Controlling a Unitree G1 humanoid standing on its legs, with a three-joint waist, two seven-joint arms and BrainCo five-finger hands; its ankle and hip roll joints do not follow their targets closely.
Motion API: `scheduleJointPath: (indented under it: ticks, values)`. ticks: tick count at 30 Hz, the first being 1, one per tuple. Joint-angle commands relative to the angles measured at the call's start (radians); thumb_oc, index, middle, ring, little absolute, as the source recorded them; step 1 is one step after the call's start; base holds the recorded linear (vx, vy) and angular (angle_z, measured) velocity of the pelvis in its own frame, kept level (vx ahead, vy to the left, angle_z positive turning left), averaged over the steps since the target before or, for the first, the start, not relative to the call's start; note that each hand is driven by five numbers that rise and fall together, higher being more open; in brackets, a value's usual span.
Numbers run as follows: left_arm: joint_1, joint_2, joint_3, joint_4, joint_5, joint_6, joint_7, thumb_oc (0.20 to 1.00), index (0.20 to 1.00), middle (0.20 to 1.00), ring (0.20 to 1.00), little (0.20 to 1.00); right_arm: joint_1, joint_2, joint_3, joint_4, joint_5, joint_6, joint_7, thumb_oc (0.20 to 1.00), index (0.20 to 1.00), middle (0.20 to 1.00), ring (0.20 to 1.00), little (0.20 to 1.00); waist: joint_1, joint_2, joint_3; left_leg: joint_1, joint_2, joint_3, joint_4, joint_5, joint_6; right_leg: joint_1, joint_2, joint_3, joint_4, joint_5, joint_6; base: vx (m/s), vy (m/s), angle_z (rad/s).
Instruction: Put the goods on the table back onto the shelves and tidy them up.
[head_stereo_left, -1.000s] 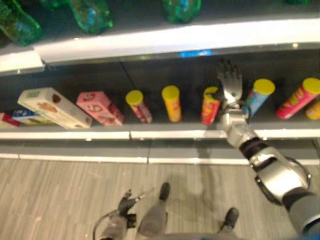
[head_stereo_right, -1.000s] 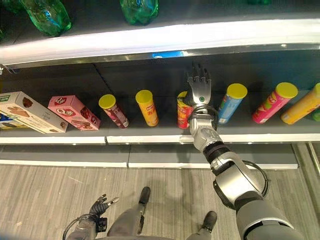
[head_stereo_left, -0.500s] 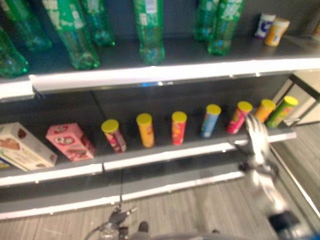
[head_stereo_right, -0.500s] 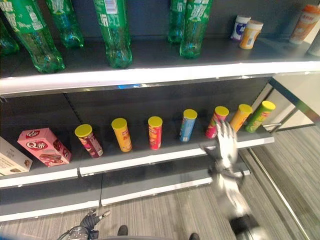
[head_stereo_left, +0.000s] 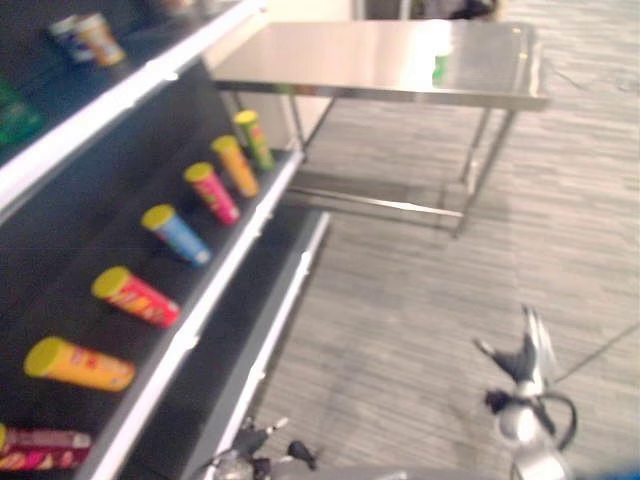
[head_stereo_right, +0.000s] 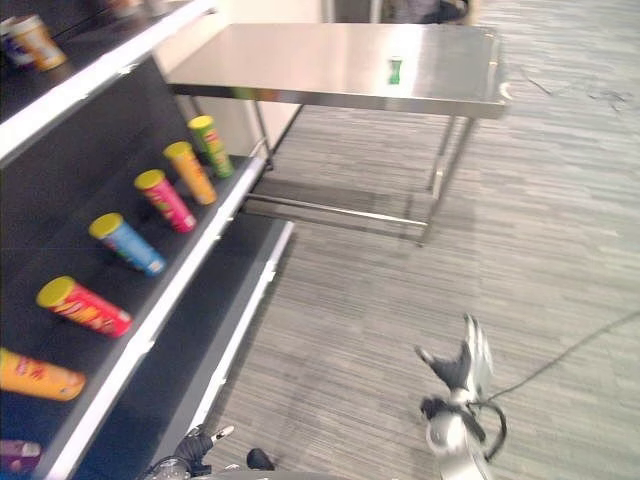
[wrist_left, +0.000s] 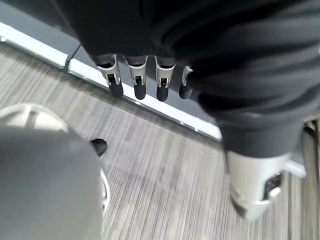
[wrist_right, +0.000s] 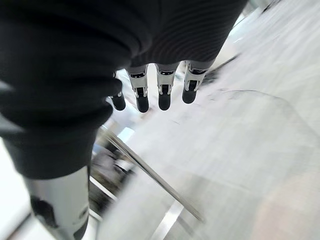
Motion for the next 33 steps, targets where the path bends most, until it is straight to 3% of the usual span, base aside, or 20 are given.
scheduleJointPath:
  ticks: [1,2,3,6,7,8,9,10,12,13,14,16,19,20,25,27,29,30,31,33]
  values:
    - [0.018,0.047,0.008,-0.01,0.001,-0.004,0.025,1.0,1.0,1.0,1.0,1.0,-0.006,-0.017,-0.007,-0.105,0.013,-0.073,0.056,1.0,1.0,1.0,1.0,1.0,0.019,-0.065,-0.049,0.032,0.029,0.055,-0.092,0.056,-0.115,-0.084,-0.039,0.081,0.051,0.019,-0.04,0.0,-0.325,-0.55]
    - [0.018,0.046,0.009,-0.01,0.002,-0.003,0.025,1.0,1.0,1.0,1.0,1.0,-0.003,-0.017,-0.007,-0.11,0.013,-0.071,0.058,1.0,1.0,1.0,1.0,1.0,0.021,-0.062,-0.048,0.033,0.038,0.056,-0.09,0.059,-0.119,-0.085,-0.032,0.083,0.055,0.01,-0.046,0.0,-0.6,-0.34]
    - [0.016,0.046,0.022,-0.006,0.006,-0.01,0.045,1.0,1.0,1.0,1.0,1.0,0.022,-0.042,0.008,-0.147,0.012,-0.099,0.09,1.0,1.0,1.0,1.0,1.0,0.013,-0.058,-0.036,0.046,0.095,0.056,-0.092,0.121,-0.155,-0.088,0.032,0.111,0.04,-0.074,-0.076,0.0,-0.344,-0.14]
    - [0.023,0.041,0.027,-0.011,-0.005,-0.015,0.056,1.0,1.0,1.0,1.0,1.0,0.044,-0.059,0.009,-0.18,0.016,-0.113,0.101,1.0,1.0,1.0,1.0,1.0,0.009,-0.047,-0.028,0.067,0.138,0.056,-0.103,0.176,-0.189,-0.089,0.088,0.135,0.034,-0.105,-0.1,-0.01,-0.394,-0.34]
    - [0.025,0.029,0.04,-0.01,-0.053,-0.018,0.064,1.0,1.0,1.0,1.0,1.0,0.037,-0.079,0.017,-0.203,0.044,-0.137,0.112,1.0,1.0,1.0,1.0,1.0,0.002,-0.042,-0.009,0.074,0.165,0.007,-0.122,0.246,-0.204,-0.108,0.141,0.172,0.034,-0.141,-0.121,-0.03,-0.487,-0.28]
    - [0.016,0.009,0.069,0.0,-0.137,-0.031,0.088,1.0,1.0,1.0,1.0,1.0,0.01,-0.106,0.032,-0.208,0.096,-0.166,0.137,1.0,1.0,1.0,1.0,1.0,0.032,-0.051,0.011,0.038,0.135,-0.203,-0.162,0.279,-0.188,-0.125,0.175,0.226,0.025,-0.147,-0.132,-0.04,-0.454,-0.38]
    - [0.015,0.008,0.069,0.001,-0.138,-0.032,0.088,1.0,1.0,1.0,1.0,1.0,0.008,-0.107,0.032,-0.207,0.097,-0.167,0.138,1.0,1.0,1.0,1.0,1.0,0.029,-0.05,0.01,0.034,0.135,-0.207,-0.161,0.279,-0.186,-0.125,0.176,0.223,0.024,-0.146,-0.132,0.02,-0.284,-0.81]
    - [0.012,-0.005,0.084,0.002,-0.179,-0.038,0.093,1.0,1.0,1.0,1.0,1.0,-0.015,-0.112,0.042,-0.21,0.119,-0.176,0.145,1.0,1.0,1.0,1.0,1.0,0.048,-0.061,0.022,0.001,0.097,-0.354,-0.155,0.249,-0.16,-0.133,0.181,0.264,0.023,-0.145,-0.135,-0.03,-0.168,-1.04]
    - [0.029,-0.017,0.113,-0.018,-0.268,-0.064,0.094,1.0,1.0,1.0,1.0,1.0,-0.071,-0.131,0.08,-0.196,0.157,-0.207,0.184,1.0,1.0,1.0,1.0,1.0,0.096,-0.087,0.035,-0.036,-0.018,-0.589,-0.118,0.132,-0.1,-0.162,0.191,0.35,0.002,-0.106,-0.139,-0.01,-0.241,-1.25]
    - [0.029,-0.017,0.113,-0.018,-0.268,-0.064,0.094,1.0,1.0,1.0,1.0,1.0,-0.071,-0.131,0.08,-0.195,0.157,-0.207,0.184,1.0,1.0,1.0,1.0,1.0,0.095,-0.087,0.034,-0.038,-0.018,-0.589,-0.117,0.131,-0.1,-0.163,0.191,0.349,0.001,-0.106,-0.139,0.13,-0.302,-1.44]
    - [0.033,-0.005,0.13,-0.055,-0.31,-0.078,0.067,1.0,1.0,1.0,1.0,1.0,-0.111,-0.154,0.106,-0.183,0.185,-0.234,0.235,1.0,1.0,1.0,1.0,1.0,0.132,-0.097,0.033,-0.034,-0.109,-0.68,-0.119,0.039,-0.079,-0.154,0.204,0.382,-0.009,-0.111,-0.146,0.17,-0.236,-1.37]
    - [0.015,0.008,0.141,-0.027,-0.323,-0.062,0.041,1.0,1.0,1.0,1.0,1.0,-0.156,-0.172,0.12,-0.164,0.185,-0.23,0.253,1.0,1.0,1.0,1.0,1.0,0.143,-0.093,0.016,-0.038,-0.165,-0.656,-0.142,0.039,-0.066,-0.138,0.217,0.362,-0.013,-0.124,-0.156,0.22,-0.179,-0.53]
    - [0.012,0.006,0.143,-0.035,-0.317,-0.057,0.029,1.0,1.0,1.0,1.0,1.0,-0.201,-0.192,0.127,-0.17,0.221,-0.239,0.286,1.0,1.0,1.0,1.0,1.0,0.165,-0.092,0.004,-0.087,-0.213,-0.65,-0.193,0.075,-0.074,-0.107,0.234,0.35,-0.026,-0.154,-0.158,0.25,-0.06,0.64]
    - [0.018,-0.003,0.154,-0.053,-0.361,-0.058,0.026,1.0,1.0,1.0,1.0,1.0,-0.226,-0.183,0.132,-0.154,0.259,-0.237,0.284,1.0,1.0,1.0,1.0,1.0,0.191,-0.091,0.015,-0.153,-0.214,-0.669,-0.205,0.117,-0.094,-0.077,0.245,0.364,-0.022,-0.177,-0.156,0.25,-0.033,0.05]
    - [0.013,-0.002,0.189,-0.05,-0.445,-0.067,0.031,1.0,1.0,1.0,1.0,1.0,-0.257,-0.148,0.15,-0.135,0.352,-0.25,0.324,1.0,1.0,1.0,1.0,1.0,0.24,-0.1,0.031,-0.256,-0.203,-0.694,-0.24,0.123,-0.115,0.009,0.246,0.412,-0.009,-0.227,-0.149,0.36,0.045,-0.24]
    - [0.012,0.001,0.19,-0.049,-0.449,-0.068,0.029,1.0,1.0,1.0,1.0,1.0,-0.284,-0.15,0.158,-0.121,0.396,-0.259,0.342,1.0,1.0,1.0,1.0,1.0,0.257,-0.101,0.024,-0.286,-0.188,-0.686,-0.24,0.121,-0.12,0.055,0.236,0.432,-0.017,-0.241,-0.135,0.54,0.257,-0.49]
    - [0.022,0.019,0.183,-0.057,-0.446,-0.075,0.036,1.0,1.0,1.0,1.0,1.0,-0.312,-0.144,0.148,-0.096,0.42,-0.261,0.328,1.0,1.0,1.0,1.0,1.0,0.296,-0.125,0.02,-0.356,-0.149,-0.643,-0.226,0.148,-0.127,0.14,0.192,0.462,-0.013,-0.256,-0.109,0.89,0.547,-0.37]
    - [0.035,0.029,0.203,-0.041,-0.463,-0.068,0.032,1.0,1.0,1.0,1.0,1.0,-0.316,-0.113,0.142,-0.1,0.418,-0.254,0.325,1.0,1.0,1.0,1.0,1.0,0.308,-0.133,0.007,-0.335,-0.149,-0.631,-0.15,0.166,-0.102,0.15,0.16,0.487,0.04,-0.222,-0.09,0.64,0.435,-0.68]
    - [0.035,0.029,0.202,-0.041,-0.463,-0.068,0.032,1.0,1.0,1.0,1.0,1.0,-0.316,-0.113,0.142,-0.1,0.418,-0.254,0.325,1.0,1.0,1.0,1.0,1.0,0.31,-0.131,0.005,-0.338,-0.147,-0.631,-0.148,0.166,-0.102,0.148,0.162,0.489,0.039,-0.22,-0.09,0.58,0.444,-0.69]
    - [0.036,0.045,0.232,-0.007,-0.467,-0.053,0.032,1.0,1.0,1.0,1.0,1.0,-0.298,-0.089,0.138,-0.097,0.393,-0.237,0.328,1.0,1.0,1.0,1.0,1.0,0.316,-0.169,-0.013,-0.357,-0.186,-0.618,-0.01,0.147,-0.074,0.124,0.091,0.479,0.179,-0.037,-0.057,0.49,0.411,-0.47]
